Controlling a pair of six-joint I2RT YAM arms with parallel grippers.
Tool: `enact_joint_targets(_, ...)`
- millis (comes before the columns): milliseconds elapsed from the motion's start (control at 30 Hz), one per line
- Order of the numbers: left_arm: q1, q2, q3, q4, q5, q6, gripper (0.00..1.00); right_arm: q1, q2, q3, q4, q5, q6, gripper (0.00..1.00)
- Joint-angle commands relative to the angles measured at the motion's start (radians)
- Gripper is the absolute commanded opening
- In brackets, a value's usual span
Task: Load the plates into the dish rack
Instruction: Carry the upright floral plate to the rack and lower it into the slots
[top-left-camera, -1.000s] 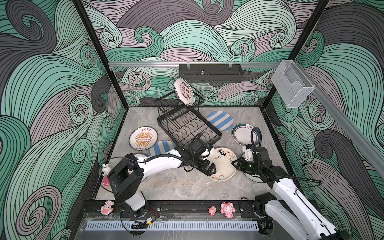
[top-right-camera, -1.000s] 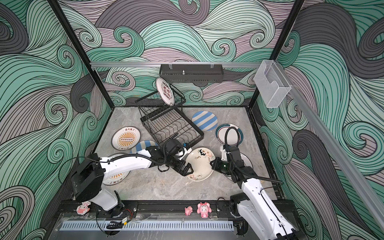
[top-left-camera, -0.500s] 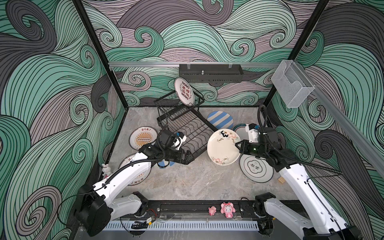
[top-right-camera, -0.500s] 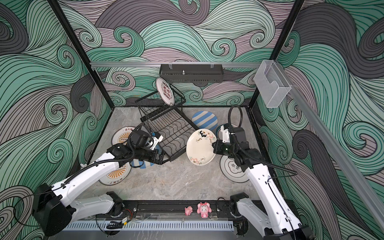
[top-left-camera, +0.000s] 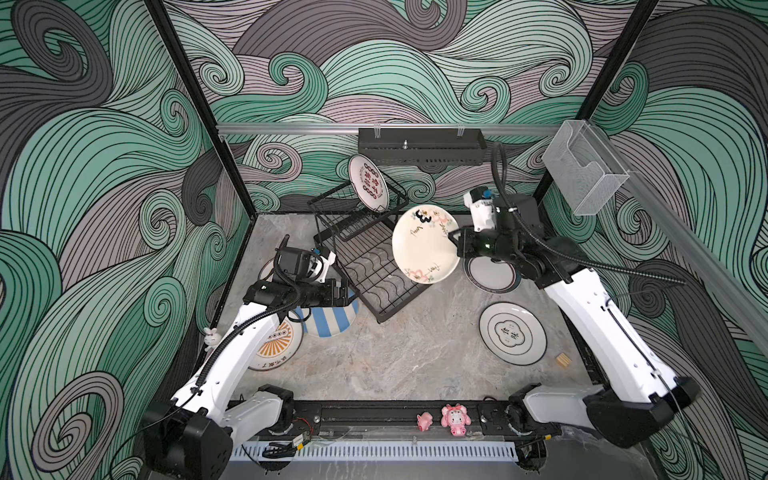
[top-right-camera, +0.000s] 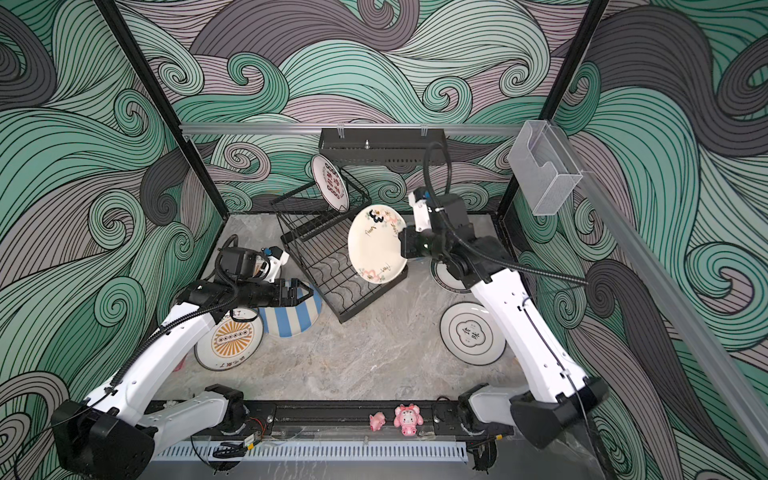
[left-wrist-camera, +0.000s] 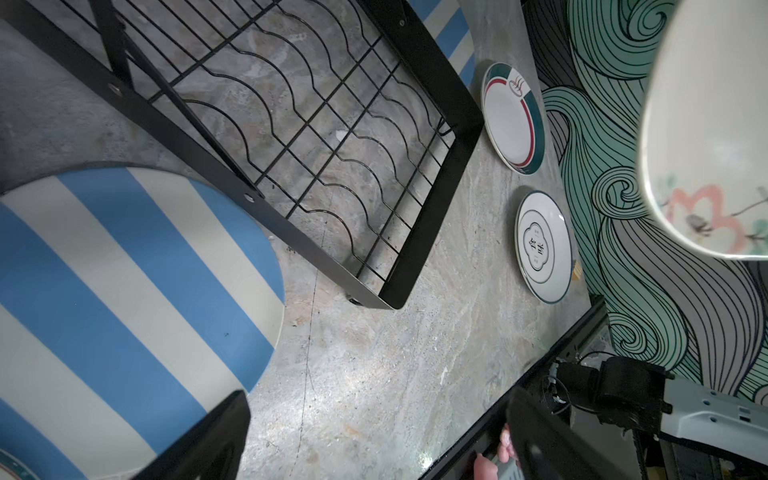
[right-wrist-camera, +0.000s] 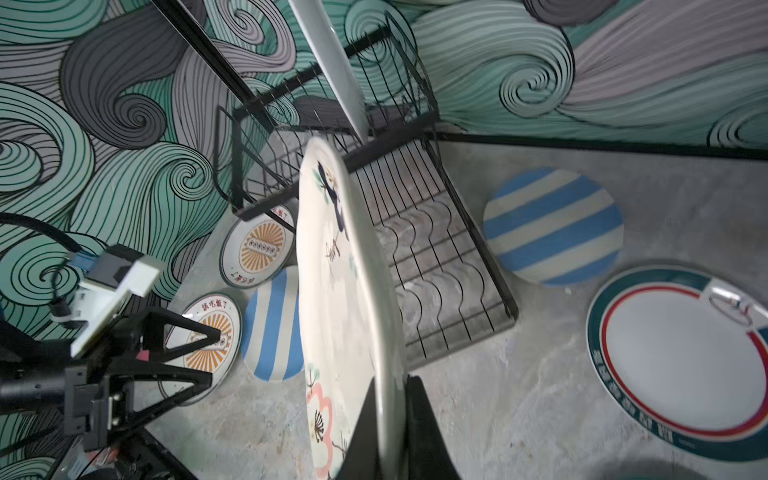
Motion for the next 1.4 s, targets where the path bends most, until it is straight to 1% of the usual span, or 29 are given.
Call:
enact_joint_targets(0,0.012,0.011,0.038,0.003,0.038,0.033,0.99,0.066,0.099,0.201,0.075,0.180,-0.099,0.00)
enact_joint_targets(67,0.014,0.010,0.031,0.022,0.041,0.037,0.99,0.103,0.174,0.302,0.090,0.256,-0.142,0.00)
enact_joint_targets(200,0.017,0.014,0.024,0.020,0.008,0.061,0.99,0.188,0.304,0.473,0.146,0.433,-0.239,0.00)
enact_joint_targets(333,0.019,0.026,0.006,0.022,-0.006,0.079,0.99,0.256,0.387,0.548,0.270,0.566,-0.345,0.00)
enact_joint_targets(400,0.021,0.031,0.000,0.025,-0.007,0.089,0.99,0.279,0.420,0.566,0.337,0.607,-0.396,0.00)
enact_joint_targets(567,0.023,0.034,-0.021,0.030,-0.040,0.109,0.99,0.298,0.492,0.598,0.435,0.650,-0.468,0.00)
enact_joint_targets(667,0.023,0.036,-0.030,0.035,-0.055,0.112,0.99,0.304,0.518,0.590,0.523,0.690,-0.518,0.00)
enact_joint_targets(767,0.023,0.043,-0.036,0.045,-0.056,0.114,0.99,0.306,0.543,0.594,0.582,0.697,-0.532,0.00)
enact_joint_targets(1033,0.026,0.054,-0.031,0.039,-0.060,0.124,0.99,0.309,0.635,0.691,0.579,0.713,-0.538,0.00)
enact_joint_targets(1367,0.028,0.051,-0.033,0.044,-0.053,0.120,0.99,0.310,0.688,0.688,0.636,0.748,-0.583,0.00)
